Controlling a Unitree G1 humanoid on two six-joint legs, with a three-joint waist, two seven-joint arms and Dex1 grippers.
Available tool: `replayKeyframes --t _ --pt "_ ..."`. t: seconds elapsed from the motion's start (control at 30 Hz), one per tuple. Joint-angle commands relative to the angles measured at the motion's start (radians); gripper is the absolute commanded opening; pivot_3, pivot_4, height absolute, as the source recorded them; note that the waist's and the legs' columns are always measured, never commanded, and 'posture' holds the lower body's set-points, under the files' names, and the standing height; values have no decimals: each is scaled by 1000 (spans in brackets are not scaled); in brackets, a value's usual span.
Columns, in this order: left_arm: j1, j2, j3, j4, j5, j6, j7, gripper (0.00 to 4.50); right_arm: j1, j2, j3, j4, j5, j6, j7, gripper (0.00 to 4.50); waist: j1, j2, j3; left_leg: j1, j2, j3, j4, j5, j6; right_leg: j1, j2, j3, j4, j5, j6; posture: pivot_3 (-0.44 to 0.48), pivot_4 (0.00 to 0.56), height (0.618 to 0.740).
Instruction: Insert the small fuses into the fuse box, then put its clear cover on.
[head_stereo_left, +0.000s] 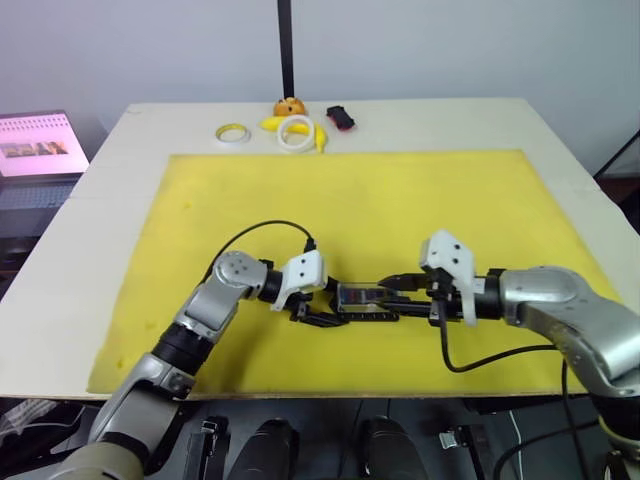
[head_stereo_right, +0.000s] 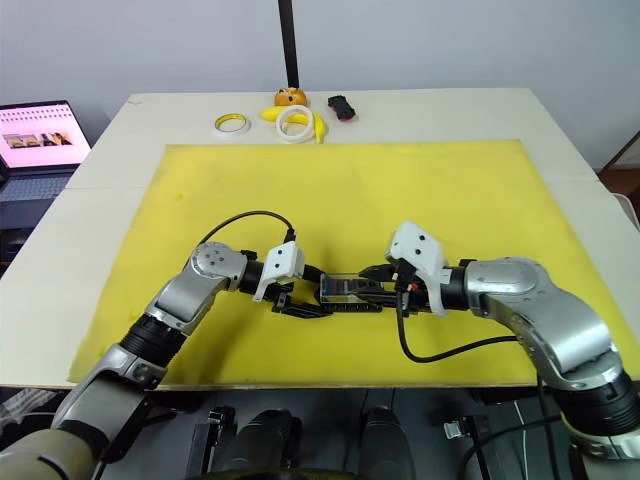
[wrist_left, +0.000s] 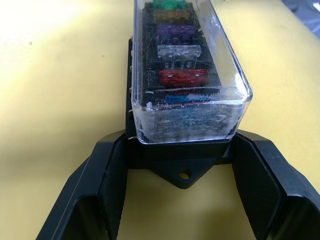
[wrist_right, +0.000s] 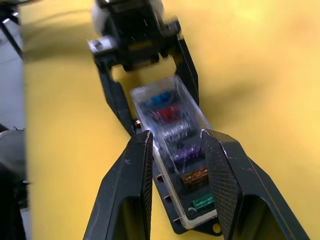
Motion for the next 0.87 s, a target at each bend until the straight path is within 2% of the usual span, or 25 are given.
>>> replayKeyframes --t 0.03,0.1,0.13,0.23,0.27,0.4,0.67,0.77,0.87 --pt "1 -2 7 -16 -7 -5 11 2524 43 -83 -129 13 18 -61 93 1854 -1 0 0 0 0 0 0 0 0 0 0 0 0 0 0 0 150 740" --pt "-5 -7 5 2 0 -22 16 2524 71 -122 -199 40 45 -63 137 2275 0 0 0 0 0 1 0 0 0 1 0 0 0 0 0 0 150 740" --pt "-7 -8 4 9 1 -28 17 2524 81 -134 -224 47 56 -67 154 2725 -1 0 0 0 0 1 0 0 0 1 0 0 -1 0 0 0 150 740" --pt "-20 -1 15 21 -13 -28 5 3948 109 -180 -309 57 89 -60 203 4169 -1 0 0 1 0 1 0 0 0 1 0 0 0 0 0 0 150 740" --pt "-22 13 25 20 -20 -28 -7 4469 119 -199 -343 55 100 -52 219 4500 -1 0 0 1 0 1 0 0 0 1 0 0 0 0 0 0 150 740" --pt "-24 127 90 -33 -74 4 -83 4491 149 -260 -455 47 144 -11 262 4500 -5 0 1 1 1 1 0 0 0 0 0 0 0 0 0 0 150 740" --pt "-34 540 356 -247 -351 321 -292 4491 268 -333 -637 97 125 4 392 4500 -2 1 4 -1 2 1 -1 0 0 -2 0 0 0 0 0 0 150 740" --pt "-7 638 430 -297 -428 409 -312 4491 293 -338 -679 113 120 5 411 4500 -1 2 5 0 1 1 0 -1 1 0 0 0 0 0 0 0 150 740" --pt "14 661 465 -318 -457 432 -292 4491 306 -330 -691 118 120 0 417 4500 -2 2 5 1 2 1 0 -1 1 2 0 0 -1 0 0 0 150 740"
